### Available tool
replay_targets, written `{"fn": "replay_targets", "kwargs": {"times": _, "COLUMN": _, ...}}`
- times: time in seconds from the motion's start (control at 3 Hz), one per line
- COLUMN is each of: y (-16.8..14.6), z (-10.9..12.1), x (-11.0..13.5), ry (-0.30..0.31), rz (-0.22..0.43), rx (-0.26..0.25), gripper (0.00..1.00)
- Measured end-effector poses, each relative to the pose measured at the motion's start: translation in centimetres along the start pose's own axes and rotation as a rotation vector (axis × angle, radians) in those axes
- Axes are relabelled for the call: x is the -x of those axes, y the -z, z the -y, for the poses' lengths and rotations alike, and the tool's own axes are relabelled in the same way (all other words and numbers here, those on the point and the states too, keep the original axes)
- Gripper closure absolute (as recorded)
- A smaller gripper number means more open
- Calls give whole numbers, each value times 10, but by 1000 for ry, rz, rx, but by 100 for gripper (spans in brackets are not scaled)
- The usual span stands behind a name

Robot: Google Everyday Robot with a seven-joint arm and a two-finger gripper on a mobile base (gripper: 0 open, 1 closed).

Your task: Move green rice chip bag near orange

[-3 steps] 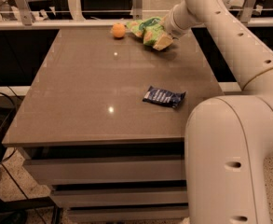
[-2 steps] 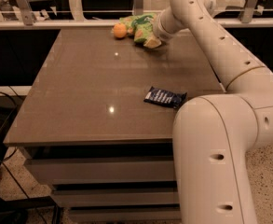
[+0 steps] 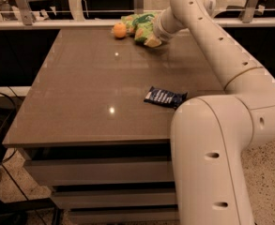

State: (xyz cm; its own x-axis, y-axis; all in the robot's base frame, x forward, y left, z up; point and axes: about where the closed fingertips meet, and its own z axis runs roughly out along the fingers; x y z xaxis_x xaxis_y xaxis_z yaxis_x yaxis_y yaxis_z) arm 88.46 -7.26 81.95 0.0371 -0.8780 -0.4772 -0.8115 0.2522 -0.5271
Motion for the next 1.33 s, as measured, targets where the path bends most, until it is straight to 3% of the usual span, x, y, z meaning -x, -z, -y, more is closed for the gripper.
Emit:
{"fn": "replay_targets", "kwargs": {"times": 0.33, "y": 6, "z": 4, "x": 4, "ry": 0, "rz": 0, "rx": 0, "gripper": 14}}
{"fn": "replay_targets", "kwargs": {"times": 0.67, "y": 12, "z": 9, "x": 8, "ry": 0, "rz": 0, "rx": 0, "gripper": 0}}
{"fn": "replay_targets", "kwargs": {"times": 1.33, "y": 19, "z": 15, "x": 14, "ry": 0, "rz": 0, "rx": 0, "gripper": 0}}
